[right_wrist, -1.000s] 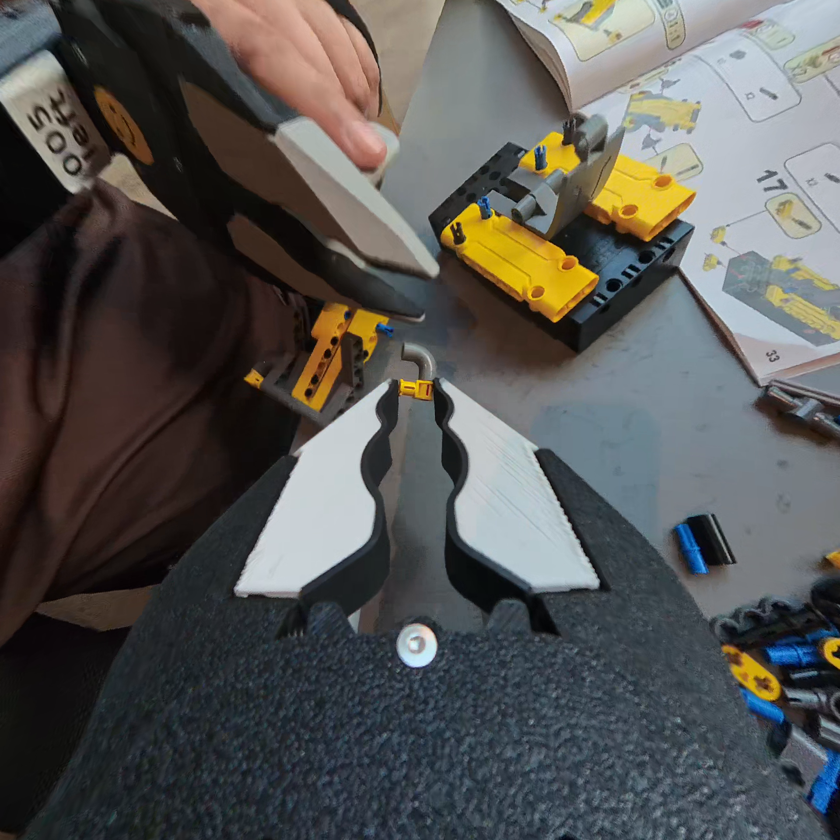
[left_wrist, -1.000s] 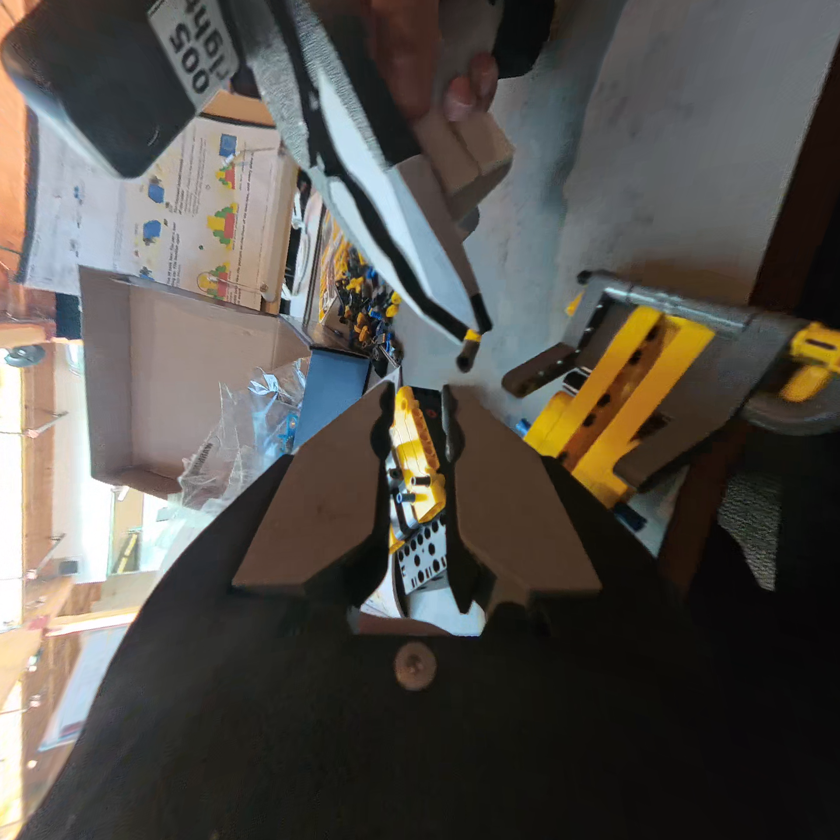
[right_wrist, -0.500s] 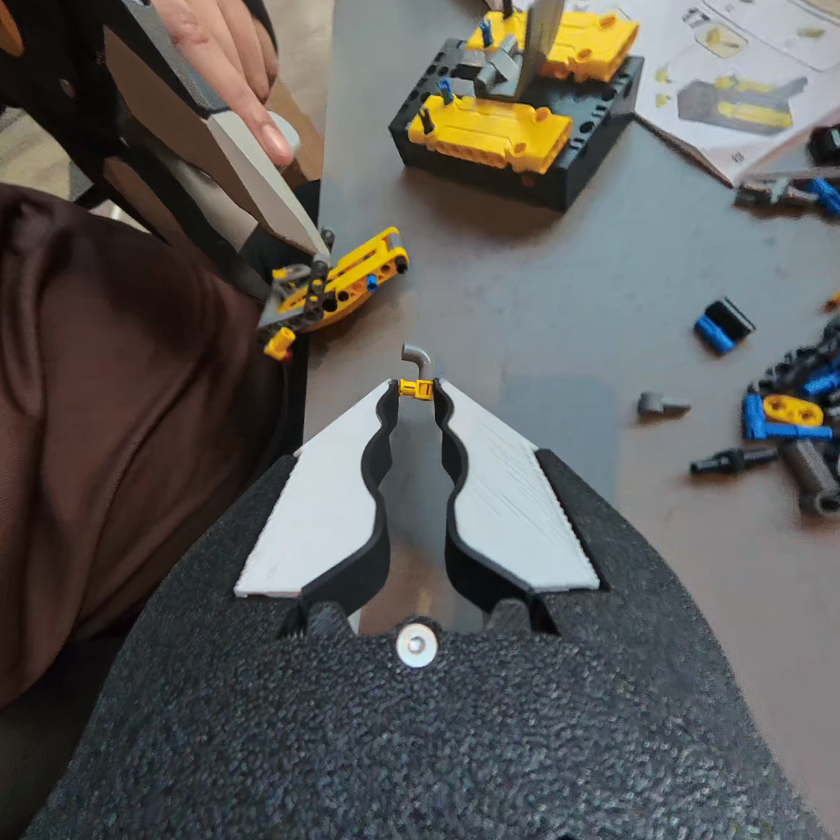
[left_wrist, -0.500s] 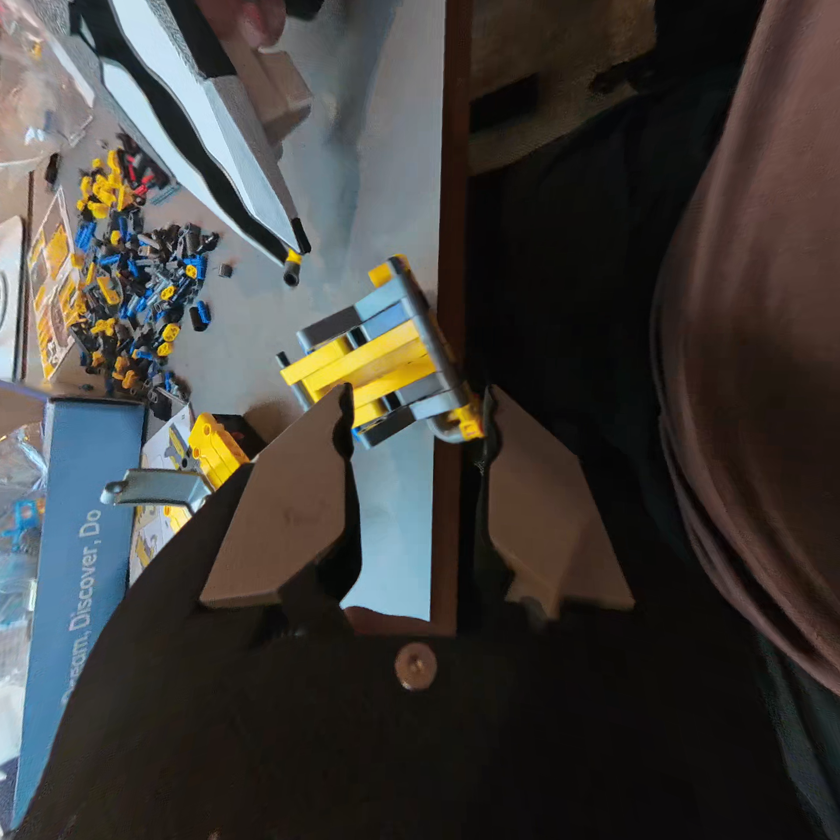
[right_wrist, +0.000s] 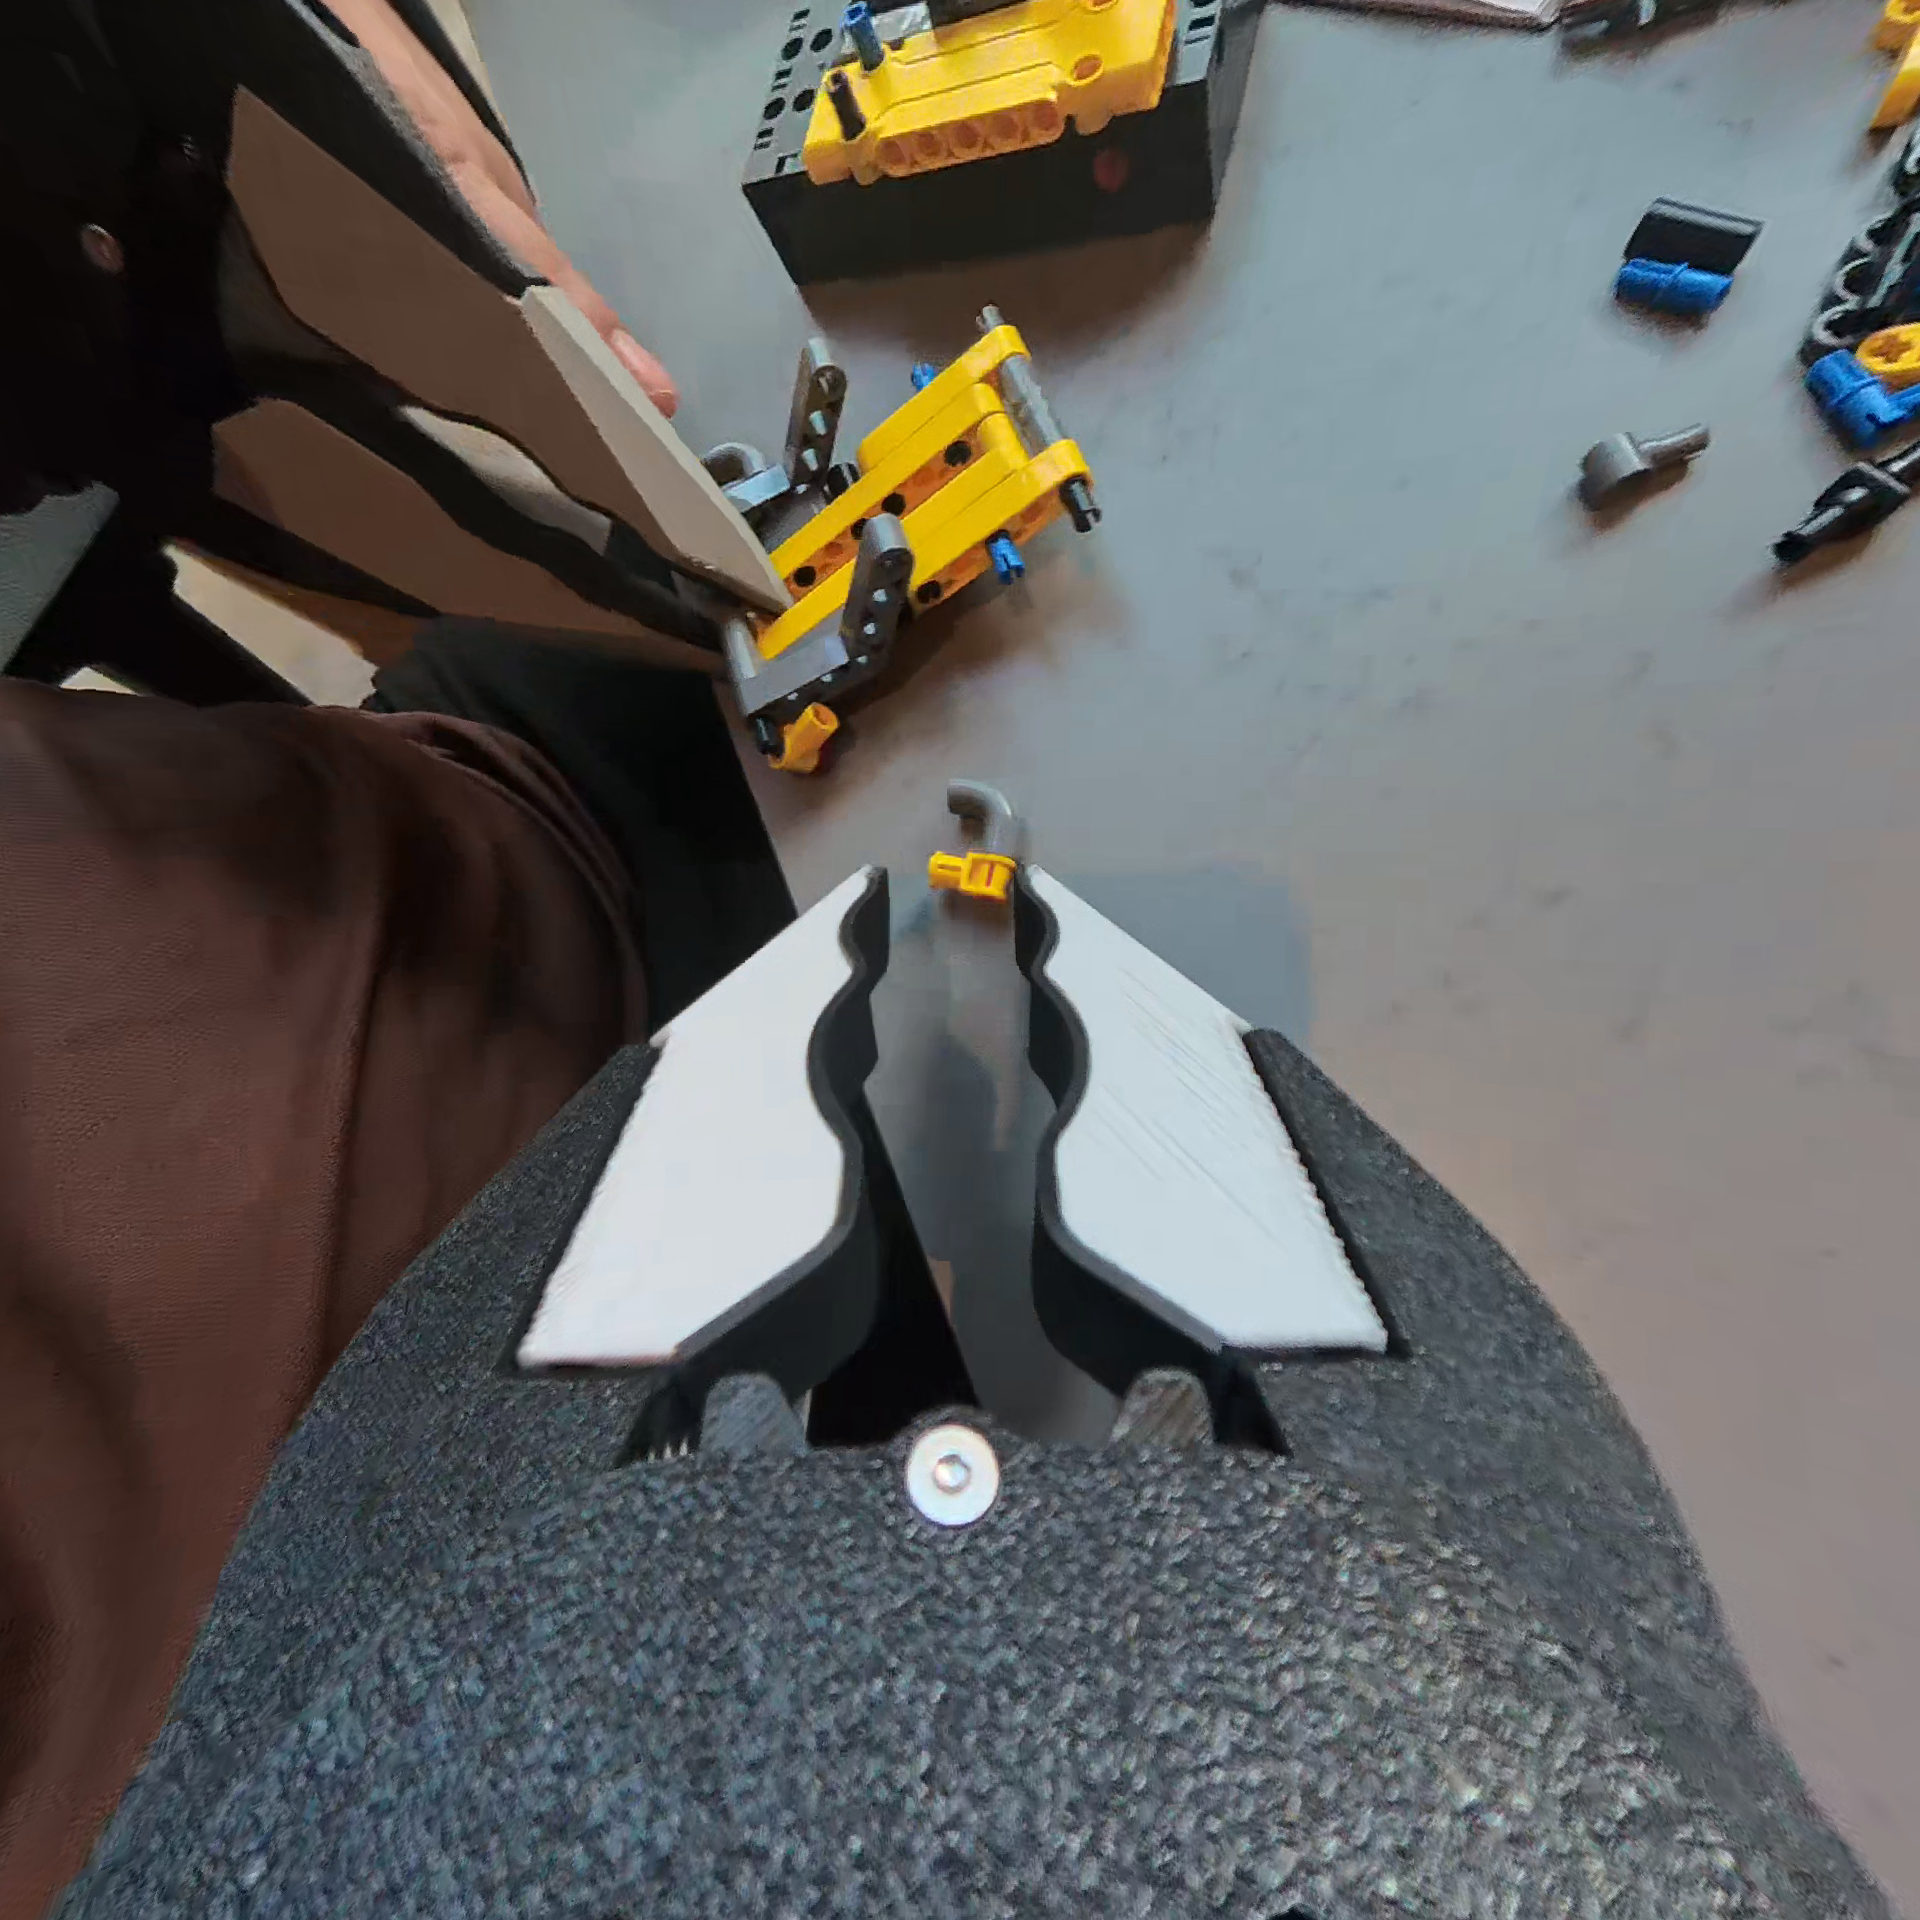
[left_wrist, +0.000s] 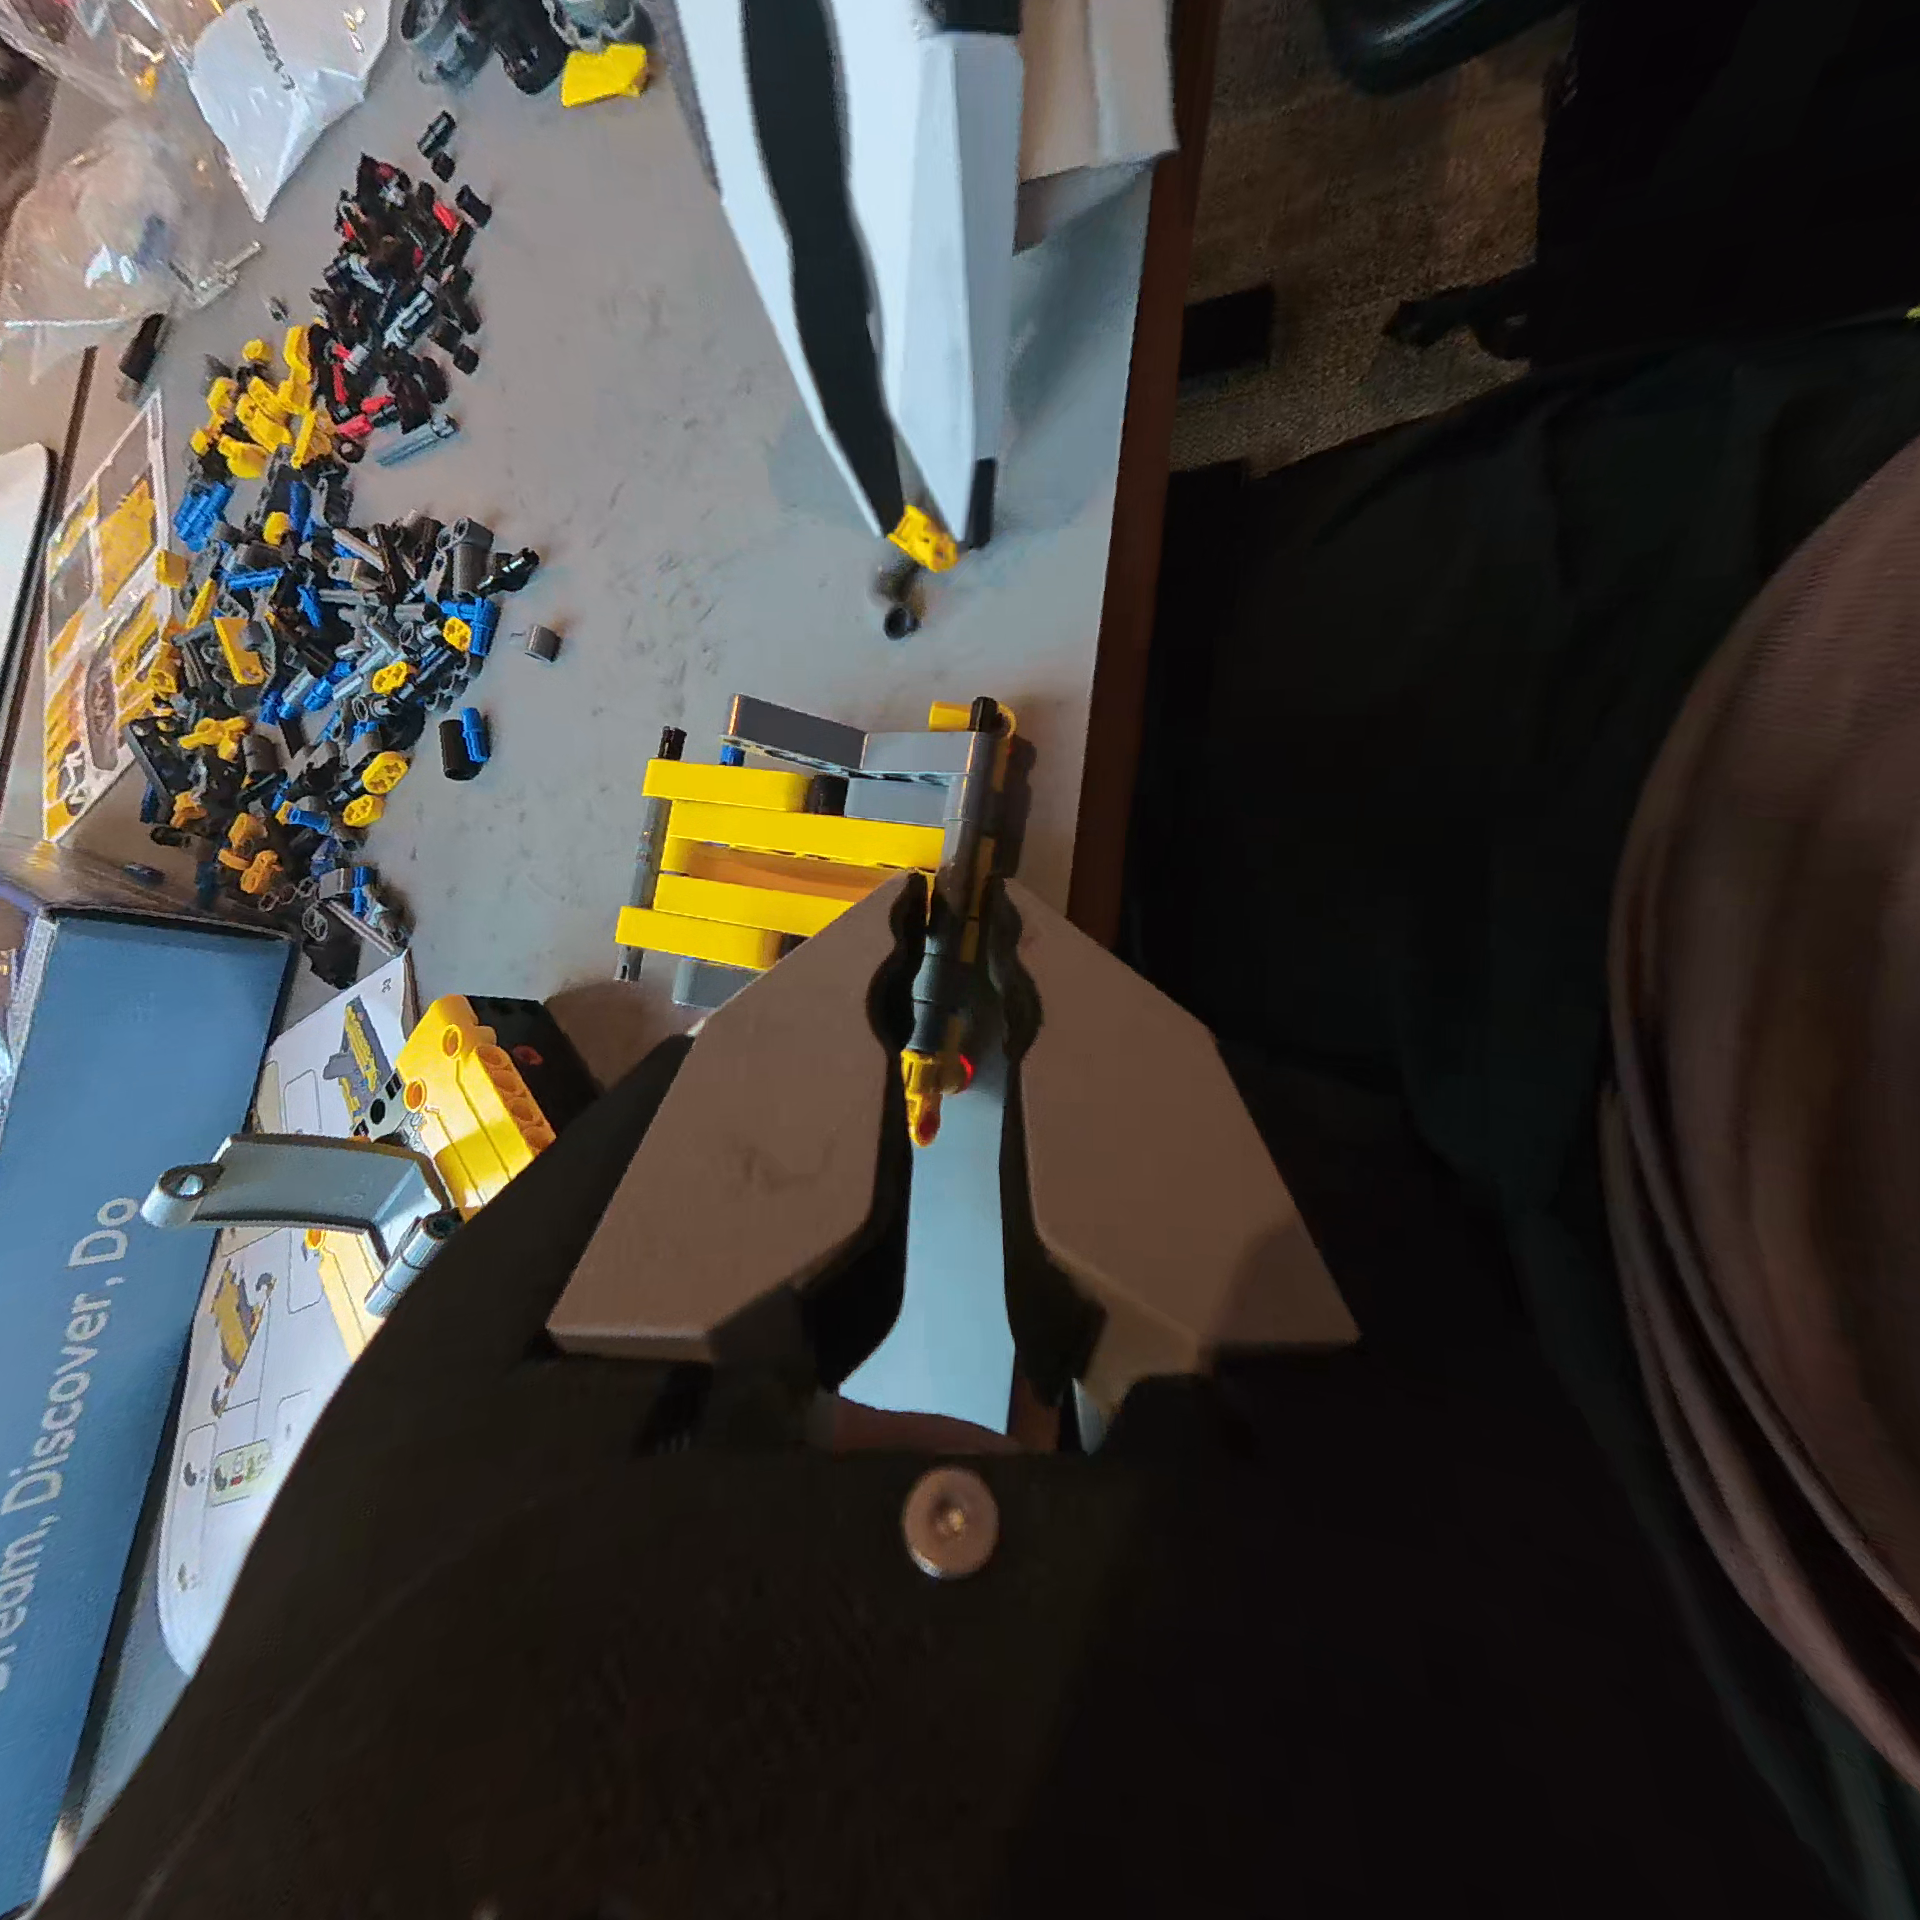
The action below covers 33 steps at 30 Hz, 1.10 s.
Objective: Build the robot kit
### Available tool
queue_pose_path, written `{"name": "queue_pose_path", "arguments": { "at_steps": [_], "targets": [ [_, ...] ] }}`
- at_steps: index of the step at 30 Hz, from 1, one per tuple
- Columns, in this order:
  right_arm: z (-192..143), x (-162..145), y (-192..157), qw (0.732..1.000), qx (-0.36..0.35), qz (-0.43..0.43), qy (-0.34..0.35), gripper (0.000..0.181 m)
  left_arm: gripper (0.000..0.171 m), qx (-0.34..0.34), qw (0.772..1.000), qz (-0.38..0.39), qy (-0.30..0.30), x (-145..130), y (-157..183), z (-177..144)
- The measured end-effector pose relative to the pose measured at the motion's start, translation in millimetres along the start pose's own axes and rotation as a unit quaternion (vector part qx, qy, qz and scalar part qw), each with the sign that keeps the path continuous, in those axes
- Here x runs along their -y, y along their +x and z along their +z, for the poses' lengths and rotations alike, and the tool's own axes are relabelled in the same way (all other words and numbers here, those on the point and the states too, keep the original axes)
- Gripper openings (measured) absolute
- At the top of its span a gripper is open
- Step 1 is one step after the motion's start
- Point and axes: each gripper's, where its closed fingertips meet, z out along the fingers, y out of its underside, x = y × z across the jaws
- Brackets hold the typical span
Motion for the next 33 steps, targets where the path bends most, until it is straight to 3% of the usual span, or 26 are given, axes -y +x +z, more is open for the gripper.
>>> {"name": "queue_pose_path", "arguments": {
  "at_steps": [4,6,8,10,15,18,21,22,30,33],
  "targets": [
    [-7.8,-8.1,-2.7,0.999,-0.019,-0.022,-0.018,0.027,0.008,-0.017,1.000,-0.014,-0.001,0.9,-1.7,1.3],
    [-12.5,-13.9,-13.7,0.997,0.001,-0.072,-0.038,0.015,0.007,-0.029,0.999,-0.012,-0.007,2.0,-1.1,2.1],
    [-16.5,-17.1,-10.5,0.988,-0.020,-0.137,-0.061,0.014,0.007,-0.038,0.999,-0.019,-0.007,3.1,-1.6,3.1],
    [-21.4,-11.8,5.2,0.976,-0.060,-0.197,-0.074,0.020,0.006,-0.046,0.999,-0.022,-0.006,2.7,-2.4,2.8],
    [-13.5,1.0,24.6,0.945,-0.045,-0.313,-0.086,0.032,0.019,-0.061,0.997,-0.047,-0.011,5.1,2.2,3.6],
    [-4.0,-1.0,8.3,0.941,0.018,-0.328,-0.086,0.031,0.010,-0.047,0.998,-0.047,-0.010,6.1,-1.6,5.4],
    [-0.1,-7.5,-0.2,0.944,0.041,-0.309,-0.105,0.001,0.006,-0.052,0.997,-0.052,-0.004,6.0,-3.2,5.3],
    [0.3,-8.0,-0.6,0.947,0.032,-0.302,-0.107,0.001,0.005,-0.056,0.997,-0.048,-0.001,5.7,-2.9,4.8],
    [-6.5,-6.4,-13.7,0.956,-0.064,-0.281,-0.055,0.027,0.005,-0.087,0.996,-0.022,0.017,0.3,4.6,-5.2],
    [-8.5,-5.4,-24.9,0.948,-0.120,-0.294,-0.033,0.024,0.005,-0.096,0.995,-0.019,0.020,-2.2,5.6,-8.2]
  ]
}}
